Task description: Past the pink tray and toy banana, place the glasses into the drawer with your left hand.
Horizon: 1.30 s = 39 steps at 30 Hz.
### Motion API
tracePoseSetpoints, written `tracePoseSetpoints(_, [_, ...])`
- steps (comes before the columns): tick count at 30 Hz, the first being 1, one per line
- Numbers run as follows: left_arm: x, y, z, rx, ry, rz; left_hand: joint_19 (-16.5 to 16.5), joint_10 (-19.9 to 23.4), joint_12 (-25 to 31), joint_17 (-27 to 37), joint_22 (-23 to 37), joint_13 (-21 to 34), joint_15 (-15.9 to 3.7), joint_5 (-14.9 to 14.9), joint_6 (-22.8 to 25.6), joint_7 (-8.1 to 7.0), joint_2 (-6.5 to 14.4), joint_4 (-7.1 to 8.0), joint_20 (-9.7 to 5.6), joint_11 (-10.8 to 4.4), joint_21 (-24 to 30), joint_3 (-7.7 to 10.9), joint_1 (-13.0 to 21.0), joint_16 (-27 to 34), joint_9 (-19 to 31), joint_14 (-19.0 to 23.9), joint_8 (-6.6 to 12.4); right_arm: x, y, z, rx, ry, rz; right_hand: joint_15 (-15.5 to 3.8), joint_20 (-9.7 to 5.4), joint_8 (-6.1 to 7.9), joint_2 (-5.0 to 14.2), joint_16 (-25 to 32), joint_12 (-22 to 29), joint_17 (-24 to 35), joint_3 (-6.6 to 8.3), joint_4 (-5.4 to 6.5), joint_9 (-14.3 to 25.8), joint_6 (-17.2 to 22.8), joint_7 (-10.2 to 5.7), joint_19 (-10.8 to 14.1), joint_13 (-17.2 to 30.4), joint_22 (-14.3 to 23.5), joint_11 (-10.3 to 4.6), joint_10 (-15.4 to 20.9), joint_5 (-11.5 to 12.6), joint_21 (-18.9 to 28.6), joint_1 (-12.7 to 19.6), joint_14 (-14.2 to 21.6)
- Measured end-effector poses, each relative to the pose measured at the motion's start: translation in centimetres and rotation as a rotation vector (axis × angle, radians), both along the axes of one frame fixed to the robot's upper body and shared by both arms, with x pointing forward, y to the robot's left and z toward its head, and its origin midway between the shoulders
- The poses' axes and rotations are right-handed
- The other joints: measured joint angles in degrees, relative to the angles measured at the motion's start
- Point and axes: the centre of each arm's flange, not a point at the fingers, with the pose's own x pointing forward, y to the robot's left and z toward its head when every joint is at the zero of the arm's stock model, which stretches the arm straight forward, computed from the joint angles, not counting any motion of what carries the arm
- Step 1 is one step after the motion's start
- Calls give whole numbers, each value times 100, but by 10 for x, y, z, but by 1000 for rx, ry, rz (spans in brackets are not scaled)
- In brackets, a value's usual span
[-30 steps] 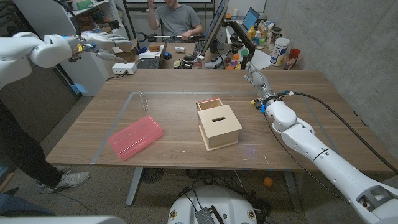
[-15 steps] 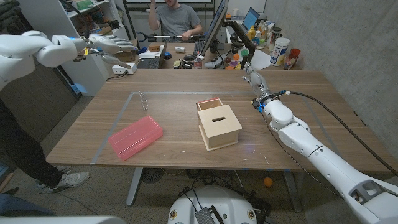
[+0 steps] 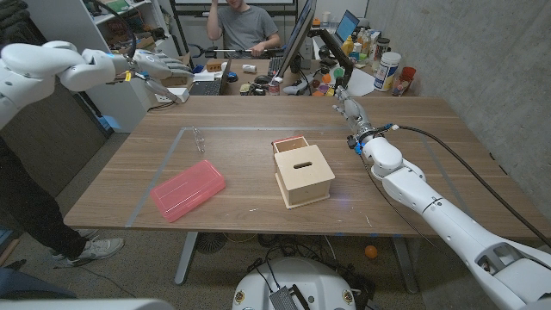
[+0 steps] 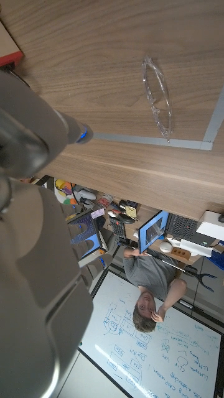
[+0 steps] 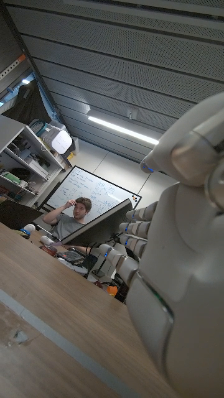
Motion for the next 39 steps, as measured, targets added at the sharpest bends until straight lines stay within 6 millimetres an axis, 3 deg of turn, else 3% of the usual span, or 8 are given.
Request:
tracePoseSetpoints(9, [8, -10, -4, 83, -3, 13, 20, 0, 0, 1, 0, 0, 0, 23, 0, 0, -75, -46, -20, 0, -42, -46, 76, 0, 0, 0, 21, 0, 0, 0, -1, -3, 2, 0, 0, 0, 0, 0, 0, 0, 0, 0, 0, 0, 0, 0, 0, 0, 0, 0, 0, 0, 0, 0])
tracePoseSetpoints(17, [15, -21, -8, 143, -5, 19, -91, 23, 0, 1, 1, 0, 45, 107, 1, 144, -151, -147, -38, 22, -150, -147, 151, 0, -1, -19, 21, -2, 1, -1, -5, -7, 4, 0, 0, 0, 0, 0, 0, 0, 0, 0, 0, 0, 0, 0, 0, 0, 0, 0, 0, 0, 0, 0])
tracePoseSetpoints(39, [35, -45, -26, 306, -4, 34, -271, 33, -22, 17, 16, 27, 146, 314, 1, 143, -187, -237, 2, 75, -340, -363, 265, -36, 28, -38, -2, -4, 1, -6, -7, -13, 5, -32, 0, 0, 0, 0, 0, 0, -10, -10, 0, 64, -1, 0, 0, 0, 31, 31, 22, 0, 0, 31])
